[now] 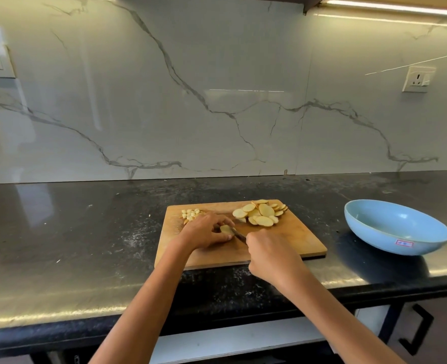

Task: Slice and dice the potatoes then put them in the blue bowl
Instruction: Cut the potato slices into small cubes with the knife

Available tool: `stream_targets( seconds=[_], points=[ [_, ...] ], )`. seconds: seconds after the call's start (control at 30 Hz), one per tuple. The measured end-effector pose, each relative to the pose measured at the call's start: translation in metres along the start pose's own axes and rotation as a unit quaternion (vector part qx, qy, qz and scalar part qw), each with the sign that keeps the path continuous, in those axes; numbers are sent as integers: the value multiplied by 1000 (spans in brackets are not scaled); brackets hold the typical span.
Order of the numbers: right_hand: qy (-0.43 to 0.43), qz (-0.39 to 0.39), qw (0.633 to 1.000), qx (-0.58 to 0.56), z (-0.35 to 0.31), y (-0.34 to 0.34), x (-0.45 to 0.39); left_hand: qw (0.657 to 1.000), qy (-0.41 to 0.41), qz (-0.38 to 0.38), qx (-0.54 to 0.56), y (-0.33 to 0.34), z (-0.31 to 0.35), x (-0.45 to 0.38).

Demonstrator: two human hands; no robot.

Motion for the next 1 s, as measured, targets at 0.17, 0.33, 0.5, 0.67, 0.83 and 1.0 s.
stream_targets(
  seconds=[0.17,0.33,0.5,0.67,0.83,1.0],
  points=[
    [19,-34,999,-23,14,-6,10,1000,0,1,13,0,0,2],
    [35,-53,996,-65,35,-19,1,1000,3,3,17,-2,1,4],
    [62,21,995,-80,32,-23,-7,998,-22,24,56,-2,-3,5],
    [77,48,992,-87,16,-4,-20,991,-61,64,104,-5,-8,7],
    [75,40,993,-77,11,3,-26,989,-57,65,122,-5,-7,8],
    [58,37,996,-53,0,2,-26,986,-49,76,139,-6,-6,8]
  ],
)
Point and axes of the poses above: each hand's wrist, its own x-axis away from the middle knuckle, its own y-axis out of the palm, z = x × y, the point moved 4 cm from there along -x, towards the middle knuckle, and after that the axes turned 9 degrees about x, right-handed, at the moved point
